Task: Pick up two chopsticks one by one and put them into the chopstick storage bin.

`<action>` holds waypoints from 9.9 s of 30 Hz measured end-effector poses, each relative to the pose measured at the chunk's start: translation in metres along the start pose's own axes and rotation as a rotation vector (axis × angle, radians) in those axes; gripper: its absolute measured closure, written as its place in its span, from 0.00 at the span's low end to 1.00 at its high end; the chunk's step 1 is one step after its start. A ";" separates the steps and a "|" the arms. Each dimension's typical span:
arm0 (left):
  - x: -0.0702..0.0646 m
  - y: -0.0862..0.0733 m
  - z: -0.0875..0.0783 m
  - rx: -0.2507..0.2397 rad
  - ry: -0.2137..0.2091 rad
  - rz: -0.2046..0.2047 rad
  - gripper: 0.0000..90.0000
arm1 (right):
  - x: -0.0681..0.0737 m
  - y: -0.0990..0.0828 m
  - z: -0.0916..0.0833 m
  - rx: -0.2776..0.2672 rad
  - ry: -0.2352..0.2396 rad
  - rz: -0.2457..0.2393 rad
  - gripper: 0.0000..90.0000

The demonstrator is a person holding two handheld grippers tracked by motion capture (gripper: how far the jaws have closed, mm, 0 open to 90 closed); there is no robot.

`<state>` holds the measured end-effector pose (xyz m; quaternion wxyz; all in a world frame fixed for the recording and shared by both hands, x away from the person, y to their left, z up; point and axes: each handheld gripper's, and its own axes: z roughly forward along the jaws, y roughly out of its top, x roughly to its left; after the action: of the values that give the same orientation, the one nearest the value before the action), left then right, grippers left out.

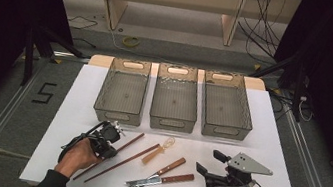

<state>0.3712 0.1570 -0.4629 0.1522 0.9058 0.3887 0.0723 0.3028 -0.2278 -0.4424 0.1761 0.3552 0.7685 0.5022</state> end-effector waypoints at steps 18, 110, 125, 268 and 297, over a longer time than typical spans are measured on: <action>0.015 0.014 -0.045 -0.176 -0.028 0.004 0.93 | -0.001 0.000 -0.001 -0.008 0.002 0.007 0.30; 0.142 0.103 -0.026 -0.445 0.090 -0.213 0.93 | -0.002 -0.002 0.002 -0.005 0.034 0.019 0.29; 0.141 0.094 -0.026 -0.442 0.052 -0.282 0.60 | -0.002 -0.002 0.002 -0.005 0.034 0.019 0.29; -0.005 0.010 -0.025 -0.148 -0.088 0.120 0.93 | 0.000 -0.001 0.004 0.013 0.063 -0.005 0.32; 0.041 0.030 -0.073 -0.354 -0.054 0.018 0.93 | -0.001 -0.001 0.004 0.013 0.058 0.002 0.32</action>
<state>0.4012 0.1836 -0.3834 0.3193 0.8699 0.3573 0.1166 0.3050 -0.2261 -0.4453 0.1510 0.3422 0.7762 0.5075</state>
